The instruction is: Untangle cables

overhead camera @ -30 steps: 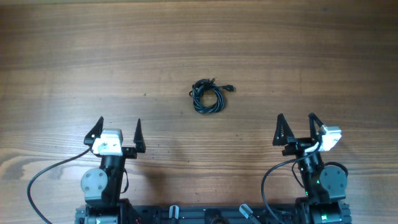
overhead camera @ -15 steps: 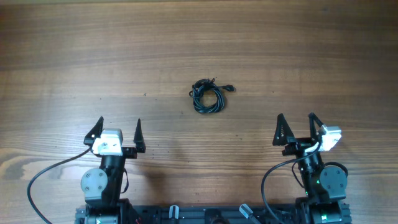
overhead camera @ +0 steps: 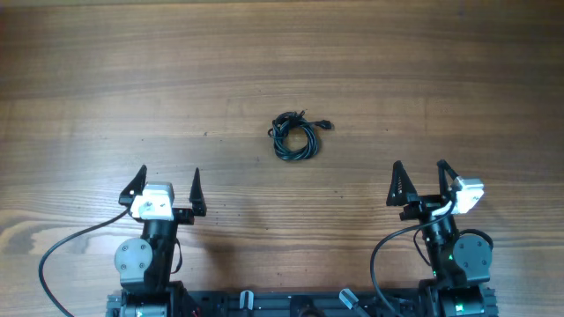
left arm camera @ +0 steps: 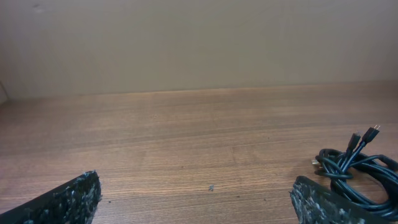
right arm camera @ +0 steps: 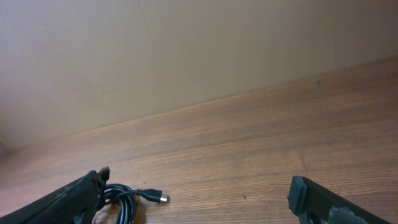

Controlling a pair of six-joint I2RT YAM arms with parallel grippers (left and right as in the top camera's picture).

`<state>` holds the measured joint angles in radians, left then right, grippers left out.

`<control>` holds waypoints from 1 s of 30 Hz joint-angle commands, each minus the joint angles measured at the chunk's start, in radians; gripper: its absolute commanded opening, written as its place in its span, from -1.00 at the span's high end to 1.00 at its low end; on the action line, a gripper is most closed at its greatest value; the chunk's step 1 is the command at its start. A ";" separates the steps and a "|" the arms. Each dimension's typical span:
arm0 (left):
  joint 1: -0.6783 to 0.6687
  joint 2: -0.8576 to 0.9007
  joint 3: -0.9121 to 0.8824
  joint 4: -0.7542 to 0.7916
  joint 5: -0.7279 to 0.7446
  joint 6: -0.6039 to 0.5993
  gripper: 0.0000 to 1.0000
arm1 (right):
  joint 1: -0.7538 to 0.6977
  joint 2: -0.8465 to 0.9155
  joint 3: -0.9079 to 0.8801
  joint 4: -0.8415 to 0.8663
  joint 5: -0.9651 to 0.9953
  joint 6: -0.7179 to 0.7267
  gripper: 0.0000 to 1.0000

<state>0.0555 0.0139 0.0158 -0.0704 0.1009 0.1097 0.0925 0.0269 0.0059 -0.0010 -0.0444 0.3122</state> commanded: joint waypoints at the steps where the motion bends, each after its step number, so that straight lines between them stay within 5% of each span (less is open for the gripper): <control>1: 0.003 -0.009 -0.010 0.000 -0.028 0.016 -1.00 | -0.007 -0.002 0.000 0.002 -0.002 0.003 -0.99; 12: 0.003 -0.008 -0.010 0.011 -0.035 0.016 -1.00 | -0.007 -0.002 0.000 0.002 -0.001 0.002 -1.00; 17: 0.003 -0.008 -0.010 0.056 0.164 0.013 -1.00 | -0.007 -0.002 0.000 0.002 -0.006 0.001 -0.99; 30: 0.003 0.097 0.124 0.052 0.180 -0.123 -1.00 | -0.007 0.060 0.092 -0.066 -0.126 0.003 -0.99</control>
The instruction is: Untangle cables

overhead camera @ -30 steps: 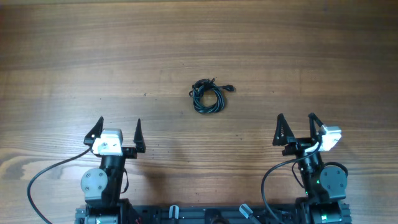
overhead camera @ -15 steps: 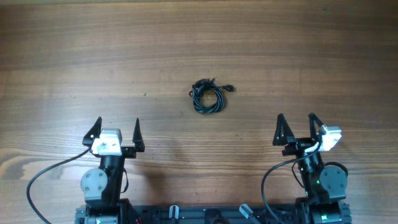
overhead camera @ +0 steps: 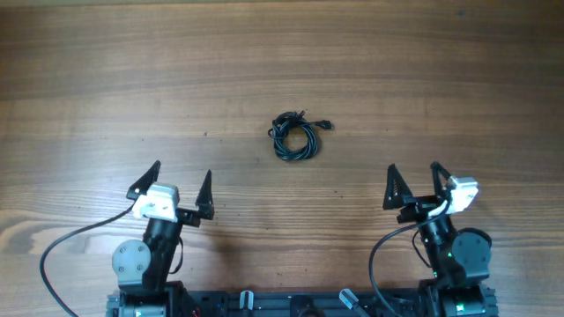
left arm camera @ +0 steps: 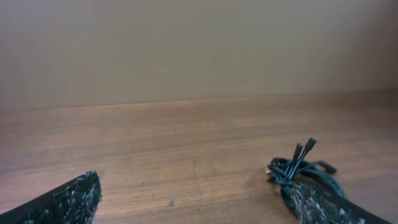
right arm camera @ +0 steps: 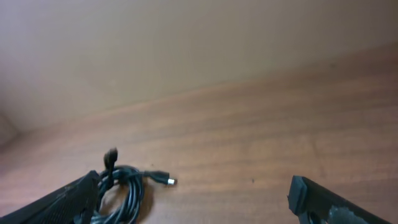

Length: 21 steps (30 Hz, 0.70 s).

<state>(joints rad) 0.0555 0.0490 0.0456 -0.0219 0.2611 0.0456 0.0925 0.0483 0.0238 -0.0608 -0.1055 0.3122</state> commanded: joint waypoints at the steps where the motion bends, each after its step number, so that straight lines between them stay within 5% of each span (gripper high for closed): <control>1: 0.003 0.091 0.119 0.003 0.027 -0.066 -1.00 | -0.007 0.049 0.085 -0.007 -0.074 0.002 -0.99; 8: 0.002 0.440 0.383 -0.056 0.177 -0.081 -1.00 | -0.007 0.243 0.295 -0.087 -0.134 0.003 -0.99; 21: -0.134 1.081 0.972 -0.472 0.192 -0.113 -1.00 | -0.007 0.732 0.893 -0.557 -0.219 0.000 -0.99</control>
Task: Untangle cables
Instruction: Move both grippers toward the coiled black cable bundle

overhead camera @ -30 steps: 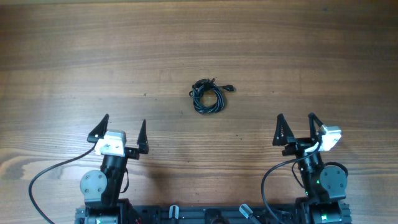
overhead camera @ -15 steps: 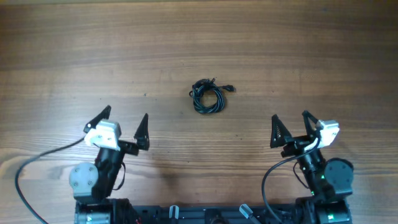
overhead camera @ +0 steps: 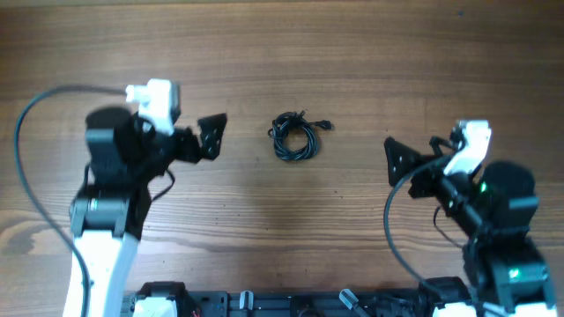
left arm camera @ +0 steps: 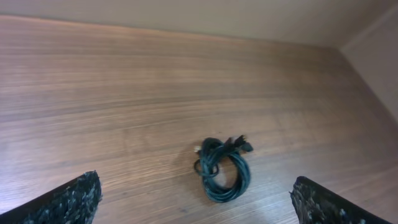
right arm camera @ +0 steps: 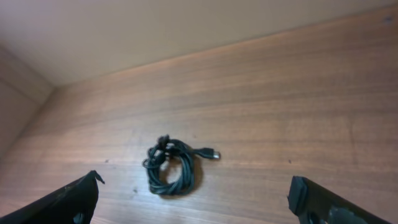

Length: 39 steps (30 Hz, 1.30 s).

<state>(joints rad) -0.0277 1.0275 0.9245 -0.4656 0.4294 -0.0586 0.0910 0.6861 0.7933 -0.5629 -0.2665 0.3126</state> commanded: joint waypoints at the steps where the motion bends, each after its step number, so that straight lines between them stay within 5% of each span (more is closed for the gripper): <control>1: -0.064 0.125 0.096 -0.019 0.024 -0.010 -1.00 | -0.005 0.138 0.169 -0.086 -0.076 0.000 -0.99; 7: -0.087 0.212 0.095 -0.059 0.098 -0.086 -1.00 | -0.005 0.294 0.259 -0.034 -0.175 0.034 -1.00; 11: -0.087 0.236 0.095 -0.071 0.097 -0.051 -1.00 | -0.005 0.355 0.259 -0.021 -0.188 0.161 -0.99; 18: -0.165 0.390 0.095 -0.053 0.019 -0.095 -1.00 | -0.005 0.455 0.259 -0.037 -0.187 0.158 -0.98; 27: -0.390 0.620 0.095 0.093 -0.402 -0.574 -0.61 | -0.005 0.549 0.259 -0.055 -0.179 0.132 -0.91; 33: -0.463 0.710 0.095 0.105 -0.552 -0.790 -0.58 | -0.005 0.578 0.259 -0.053 -0.171 0.132 -0.91; 35: -0.463 0.719 0.095 0.115 -0.554 -0.798 -0.32 | -0.005 0.580 0.259 -0.052 -0.168 0.132 -0.91; 37: -0.463 0.719 0.095 0.126 -0.570 -0.828 0.20 | -0.005 0.582 0.259 -0.052 -0.164 0.133 -0.92; 39: -0.463 0.722 0.095 0.161 -0.584 -0.898 0.33 | -0.005 0.584 0.259 -0.054 -0.149 0.132 -0.91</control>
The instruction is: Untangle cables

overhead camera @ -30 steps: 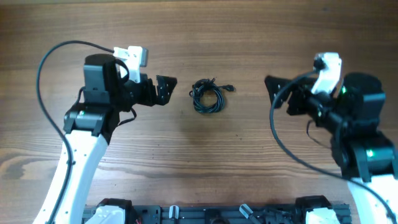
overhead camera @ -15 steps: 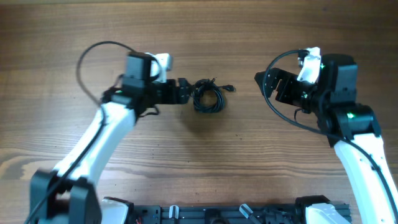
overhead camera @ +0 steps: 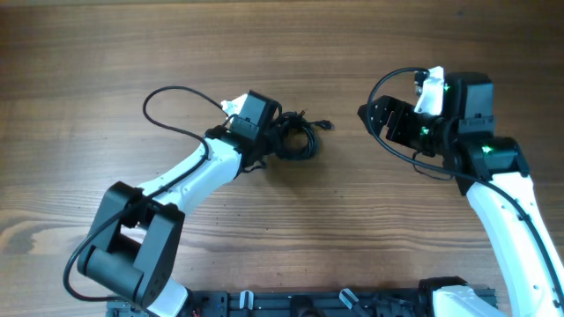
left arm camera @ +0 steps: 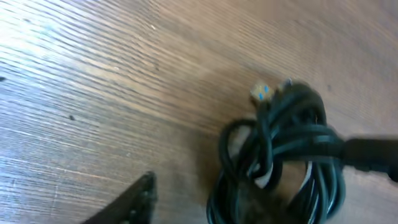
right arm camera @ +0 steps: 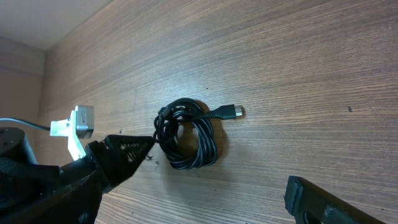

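Note:
A small coil of tangled black cables (overhead camera: pixel 300 141) lies on the wooden table; it also shows in the left wrist view (left arm camera: pixel 280 155) and the right wrist view (right arm camera: pixel 186 134). One plug end (right arm camera: pixel 236 111) sticks out to the right. My left gripper (overhead camera: pixel 275 141) is low at the coil's left edge and open. One finger (left arm camera: pixel 137 196) sits just left of the coil; the other is hidden. My right gripper (overhead camera: pixel 381 123) hangs open above the table to the right of the coil, apart from it.
The wooden table (overhead camera: pixel 282 53) stretches bare on all sides of the coil. The left arm's own grey cable (overhead camera: pixel 167 110) loops over the table behind its wrist. The robot base rail (overhead camera: pixel 291 304) runs along the near edge.
My left gripper has gone from well left of the coil to low at its left edge. The right gripper has moved up and closer to the coil's right side. The coil lies as before.
Both grippers stood open near the table's front edge, with the coil far ahead. Then both arms were raised, looking down at the coil from either side. Now the left gripper is down at the coil and the right one hangs to its right.

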Controlling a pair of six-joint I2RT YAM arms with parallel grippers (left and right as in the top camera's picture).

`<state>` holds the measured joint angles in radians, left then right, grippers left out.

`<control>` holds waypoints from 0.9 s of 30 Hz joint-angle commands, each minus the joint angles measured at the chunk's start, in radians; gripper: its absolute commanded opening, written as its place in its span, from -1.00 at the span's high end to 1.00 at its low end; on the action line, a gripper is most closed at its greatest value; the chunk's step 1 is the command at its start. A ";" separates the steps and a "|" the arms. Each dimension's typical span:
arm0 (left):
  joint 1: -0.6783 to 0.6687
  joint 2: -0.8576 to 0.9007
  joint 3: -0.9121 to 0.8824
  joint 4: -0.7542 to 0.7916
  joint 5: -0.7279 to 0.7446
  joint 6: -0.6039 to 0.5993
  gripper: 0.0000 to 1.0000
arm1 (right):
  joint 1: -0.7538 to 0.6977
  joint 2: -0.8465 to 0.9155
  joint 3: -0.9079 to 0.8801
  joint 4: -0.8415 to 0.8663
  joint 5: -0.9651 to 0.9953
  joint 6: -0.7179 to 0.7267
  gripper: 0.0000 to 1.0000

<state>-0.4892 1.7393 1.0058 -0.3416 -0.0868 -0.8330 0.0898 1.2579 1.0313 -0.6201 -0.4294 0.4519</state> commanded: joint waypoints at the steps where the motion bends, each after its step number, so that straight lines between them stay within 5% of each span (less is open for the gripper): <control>1: -0.002 0.013 0.013 0.058 -0.068 -0.150 0.33 | -0.004 0.012 0.021 0.002 0.022 -0.007 -0.91; 27: -0.052 0.122 0.014 0.157 0.040 -0.224 0.23 | -0.004 0.012 0.021 -0.002 0.039 -0.007 -0.92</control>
<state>-0.5362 1.8370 1.0065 -0.1917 -0.0803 -1.0550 0.0898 1.2587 1.0313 -0.6212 -0.4137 0.4519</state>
